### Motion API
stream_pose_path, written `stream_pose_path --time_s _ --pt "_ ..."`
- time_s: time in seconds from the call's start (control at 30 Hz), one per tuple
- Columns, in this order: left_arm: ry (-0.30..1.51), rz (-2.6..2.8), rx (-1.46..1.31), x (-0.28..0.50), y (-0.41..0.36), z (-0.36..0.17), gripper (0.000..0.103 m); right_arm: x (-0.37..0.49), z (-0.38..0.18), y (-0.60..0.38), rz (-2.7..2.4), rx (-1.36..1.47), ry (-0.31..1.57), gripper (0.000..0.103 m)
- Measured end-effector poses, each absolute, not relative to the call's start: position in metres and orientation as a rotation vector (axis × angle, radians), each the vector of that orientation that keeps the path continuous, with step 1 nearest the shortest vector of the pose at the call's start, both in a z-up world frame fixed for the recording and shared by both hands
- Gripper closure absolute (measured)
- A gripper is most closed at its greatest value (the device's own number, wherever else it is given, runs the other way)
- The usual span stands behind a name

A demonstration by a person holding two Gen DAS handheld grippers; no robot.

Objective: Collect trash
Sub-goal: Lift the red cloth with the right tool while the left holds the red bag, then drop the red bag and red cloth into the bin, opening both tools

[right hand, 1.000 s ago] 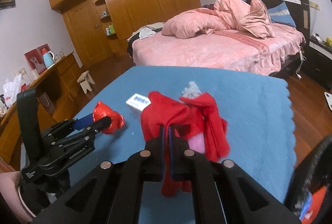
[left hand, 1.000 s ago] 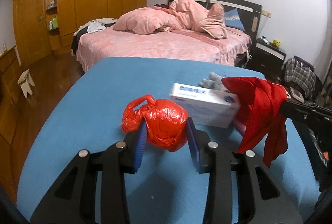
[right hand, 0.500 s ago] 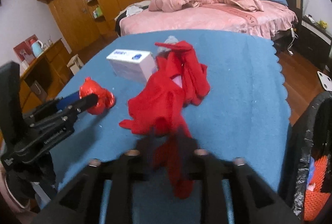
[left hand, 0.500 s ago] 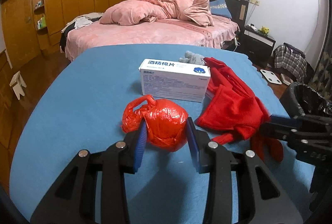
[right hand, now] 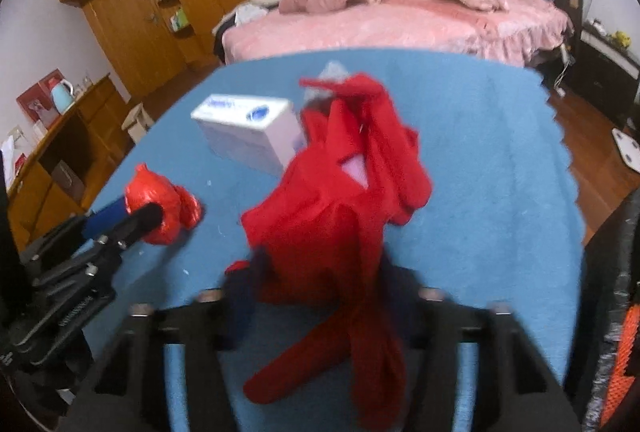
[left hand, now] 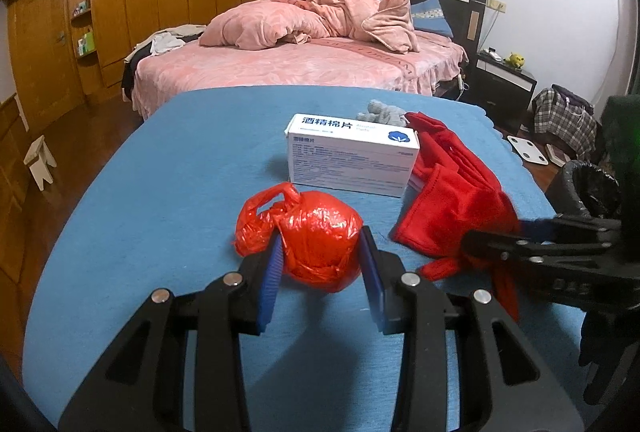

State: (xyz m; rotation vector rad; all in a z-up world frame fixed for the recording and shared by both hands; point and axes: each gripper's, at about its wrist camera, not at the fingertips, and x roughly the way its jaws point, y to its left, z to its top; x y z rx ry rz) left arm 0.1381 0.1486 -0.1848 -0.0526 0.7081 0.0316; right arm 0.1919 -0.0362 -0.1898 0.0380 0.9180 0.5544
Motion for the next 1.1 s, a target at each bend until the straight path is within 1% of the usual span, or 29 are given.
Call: stream_pose_path --time_s 0.03,0.1,0.17,0.2,0.47,0.7,0.97,1.1 --pt "0.709 0.031 -0.053 0.138 0.149 -0.185 0.067 0.191 -0.191 -0.036 0.556 0.035 0.921 0.071" --pt "0.715 0.031 -0.052 0.139 0.148 -0.186 0.067 0.189 -0.192 -0.037 0.555 0.021 0.918 0.083" --pt "0.718 0.03 -0.05 0.139 0.147 -0.187 0.067 0.187 -0.193 -0.04 0.552 0.024 0.918 0.089" --pt "0.719 0.03 -0.046 0.139 0.146 -0.188 0.067 0.187 -0.194 -0.04 0.551 0.026 0.917 0.091" --pt "0.738 0.039 -0.033 0.14 0.145 -0.191 0.067 0.181 -0.194 -0.041 0.55 0.033 0.884 0.092" --pt "0.695 0.003 -0.037 0.135 0.127 -0.17 0.067 0.167 -0.145 -0.063 0.555 0.081 0.763 0.093" --pt "0.604 -0.108 -0.034 0.134 0.078 -0.126 0.067 0.15 -0.091 -0.118 0.479 0.116 0.641 0.093" --pt "0.573 -0.184 -0.032 0.135 0.043 -0.108 0.067 0.143 -0.077 -0.154 0.421 0.129 0.61 0.093"
